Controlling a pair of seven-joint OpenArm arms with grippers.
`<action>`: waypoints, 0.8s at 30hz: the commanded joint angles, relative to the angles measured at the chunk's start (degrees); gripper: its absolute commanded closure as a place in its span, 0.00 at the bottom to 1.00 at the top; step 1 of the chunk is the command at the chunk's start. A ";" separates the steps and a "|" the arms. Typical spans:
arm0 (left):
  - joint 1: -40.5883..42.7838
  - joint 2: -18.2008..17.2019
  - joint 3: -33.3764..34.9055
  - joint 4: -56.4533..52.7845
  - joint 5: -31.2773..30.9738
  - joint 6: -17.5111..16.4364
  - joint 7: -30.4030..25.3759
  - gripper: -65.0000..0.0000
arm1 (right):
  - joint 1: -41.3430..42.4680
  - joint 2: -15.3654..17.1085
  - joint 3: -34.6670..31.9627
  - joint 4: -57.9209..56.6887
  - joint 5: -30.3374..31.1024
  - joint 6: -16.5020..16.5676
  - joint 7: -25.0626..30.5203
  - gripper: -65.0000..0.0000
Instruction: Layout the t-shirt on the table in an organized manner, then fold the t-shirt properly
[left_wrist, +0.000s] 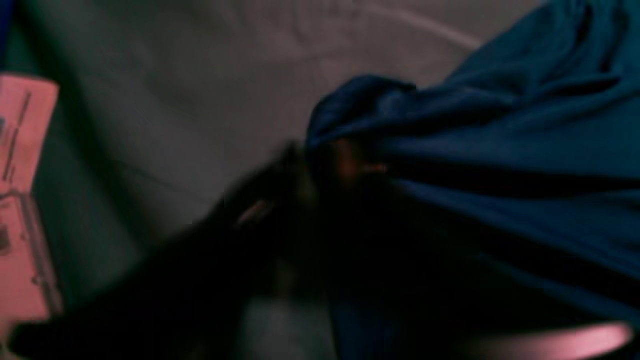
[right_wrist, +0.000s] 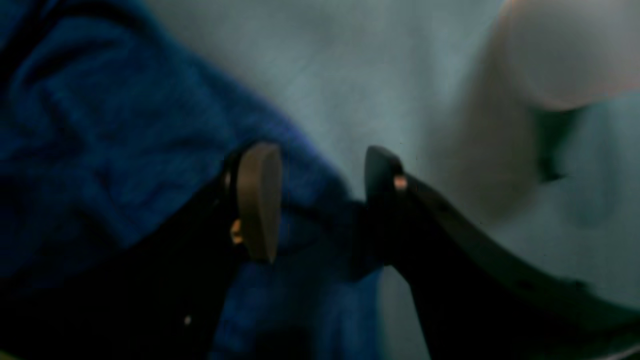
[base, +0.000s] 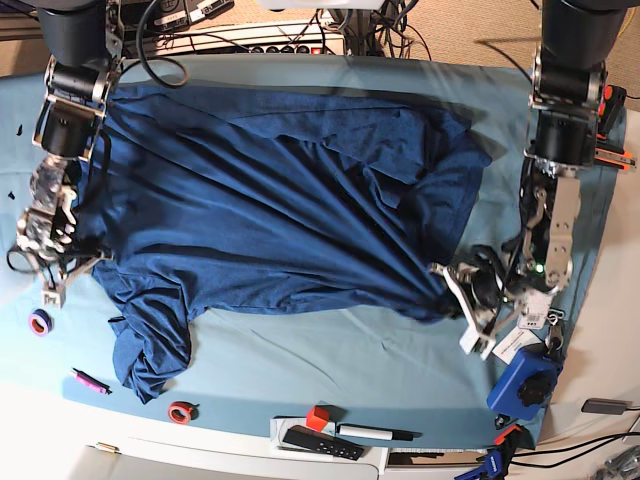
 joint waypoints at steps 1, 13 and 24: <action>-2.03 -0.72 -0.46 0.94 -1.90 -1.62 0.20 0.54 | 1.31 1.18 1.57 1.27 2.40 1.38 0.59 0.59; -2.19 -4.48 -0.46 0.94 -42.45 -19.64 26.71 0.57 | 0.24 0.87 17.11 1.27 47.25 23.31 -21.79 0.59; 4.68 -4.13 -0.46 0.94 -39.28 -19.64 26.23 0.57 | -10.05 0.87 18.14 1.27 57.24 23.31 -25.88 0.59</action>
